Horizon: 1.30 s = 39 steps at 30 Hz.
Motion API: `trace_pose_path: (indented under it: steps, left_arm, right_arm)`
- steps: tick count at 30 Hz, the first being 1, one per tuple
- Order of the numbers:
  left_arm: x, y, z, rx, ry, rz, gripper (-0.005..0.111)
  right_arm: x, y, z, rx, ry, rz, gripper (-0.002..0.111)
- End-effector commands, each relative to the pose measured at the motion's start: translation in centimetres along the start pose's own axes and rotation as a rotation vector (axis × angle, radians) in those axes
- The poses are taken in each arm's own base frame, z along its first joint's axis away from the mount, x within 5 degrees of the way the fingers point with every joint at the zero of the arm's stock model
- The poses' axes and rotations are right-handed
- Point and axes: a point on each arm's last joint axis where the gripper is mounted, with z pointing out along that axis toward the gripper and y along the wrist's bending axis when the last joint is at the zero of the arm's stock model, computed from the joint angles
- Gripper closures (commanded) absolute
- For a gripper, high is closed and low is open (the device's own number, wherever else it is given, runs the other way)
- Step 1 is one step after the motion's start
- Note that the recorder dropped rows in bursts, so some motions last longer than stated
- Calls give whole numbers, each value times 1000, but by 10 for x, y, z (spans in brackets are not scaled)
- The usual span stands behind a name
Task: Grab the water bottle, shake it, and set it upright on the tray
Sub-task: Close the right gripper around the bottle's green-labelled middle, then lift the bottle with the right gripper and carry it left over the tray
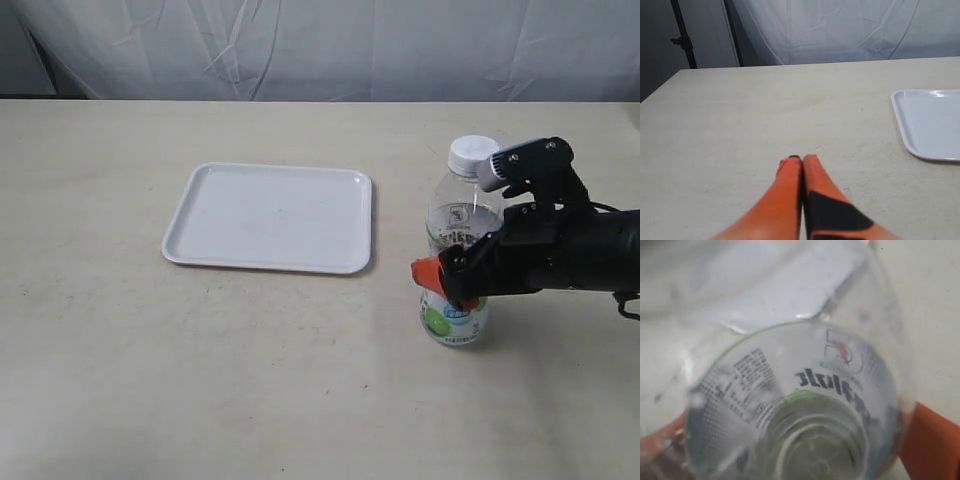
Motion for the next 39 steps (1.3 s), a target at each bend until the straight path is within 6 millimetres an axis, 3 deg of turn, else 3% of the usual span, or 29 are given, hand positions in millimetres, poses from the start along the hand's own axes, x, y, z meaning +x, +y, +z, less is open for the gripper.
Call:
trace_pose_path:
  steps: [1, 3, 10, 12, 14, 21, 26, 28, 30, 31, 33, 34, 36, 37, 39]
  left_arm:
    - [-1, 0, 0, 2, -16, -16, 107]
    - [-1, 0, 0, 2, -16, -16, 107]
    - [-1, 0, 0, 2, -16, -16, 107]
    - [-1, 0, 0, 2, -16, -16, 107]
    - [-1, 0, 0, 2, -16, -16, 107]
    - [-1, 0, 0, 2, -16, -16, 107]
    - [-1, 0, 0, 2, -16, -18, 107]
    - [-1, 0, 0, 2, -16, -18, 107]
    - [-1, 0, 0, 2, -16, -18, 107]
    - [-1, 0, 0, 2, -16, -18, 107]
    - [-1, 0, 0, 2, -16, -18, 107]
    - [-1, 0, 0, 2, -16, -18, 107]
    - [-1, 0, 0, 2, -16, -18, 107]
    - [-1, 0, 0, 2, -16, -18, 107]
    - [-1, 0, 0, 2, -16, -18, 107]
  right_arm:
    - [-6, -1, 0, 4, -17, -11, 20]
    - [-8, -1, 1, 3, -22, -13, 27]
    - [-1, -2, 10, -24, 14, 16, 67]
    - [1, -3, 13, -29, 29, 55, 83]
    - [2, -2, 14, -46, 29, 88, 107]
    - [-18, 17, -3, -207, -102, 83, 109]
    - [-40, 58, -38, -440, -259, -18, 109]
    - [-43, 75, -51, -457, -284, -122, 109]
    - [-45, 62, -53, -194, -273, -142, 109]
    - [-45, 42, -57, 75, -249, -94, 109]
    - [-44, 19, -66, 343, -249, 132, 109]
    - [-44, 16, -71, 384, -275, 240, 109]
    - [-48, 39, -69, 155, -297, 159, 109]
    - [-49, 57, -68, -18, -294, 29, 109]
    - [-51, 78, -71, -197, -279, -211, 109]
